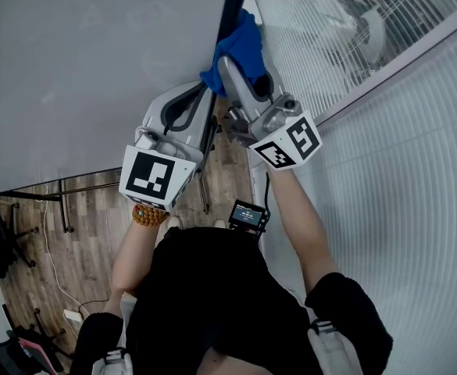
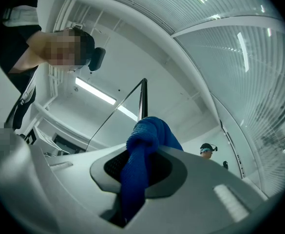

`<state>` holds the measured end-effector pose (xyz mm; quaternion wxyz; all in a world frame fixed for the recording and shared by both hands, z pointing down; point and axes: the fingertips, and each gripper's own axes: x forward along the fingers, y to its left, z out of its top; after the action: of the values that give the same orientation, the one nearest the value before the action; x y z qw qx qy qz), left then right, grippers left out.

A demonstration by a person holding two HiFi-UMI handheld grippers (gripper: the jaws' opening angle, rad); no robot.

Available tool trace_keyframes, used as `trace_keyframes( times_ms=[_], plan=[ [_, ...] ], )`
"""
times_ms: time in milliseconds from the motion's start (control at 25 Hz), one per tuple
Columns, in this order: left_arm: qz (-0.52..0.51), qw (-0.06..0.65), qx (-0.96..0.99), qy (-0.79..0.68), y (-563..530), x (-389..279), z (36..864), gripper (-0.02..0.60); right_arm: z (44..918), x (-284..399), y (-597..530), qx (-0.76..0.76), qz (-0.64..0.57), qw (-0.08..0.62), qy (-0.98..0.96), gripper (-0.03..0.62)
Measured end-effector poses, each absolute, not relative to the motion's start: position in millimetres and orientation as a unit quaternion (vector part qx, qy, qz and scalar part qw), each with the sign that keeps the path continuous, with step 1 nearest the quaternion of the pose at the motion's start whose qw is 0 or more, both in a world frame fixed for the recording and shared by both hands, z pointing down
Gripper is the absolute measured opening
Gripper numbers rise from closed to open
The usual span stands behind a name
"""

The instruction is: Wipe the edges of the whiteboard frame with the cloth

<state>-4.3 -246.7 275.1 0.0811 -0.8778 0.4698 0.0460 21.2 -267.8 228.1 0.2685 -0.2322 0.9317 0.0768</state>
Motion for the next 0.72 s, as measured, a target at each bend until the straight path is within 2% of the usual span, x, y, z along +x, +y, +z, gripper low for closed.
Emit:
trace_keyframes(
  times_ms=[720],
  plan=[
    [0.025,0.05,-0.878,0.476,-247,-8,304,0.0,271,19,-266,-0.234,0.069,0.261,0.934,0.077]
  ],
)
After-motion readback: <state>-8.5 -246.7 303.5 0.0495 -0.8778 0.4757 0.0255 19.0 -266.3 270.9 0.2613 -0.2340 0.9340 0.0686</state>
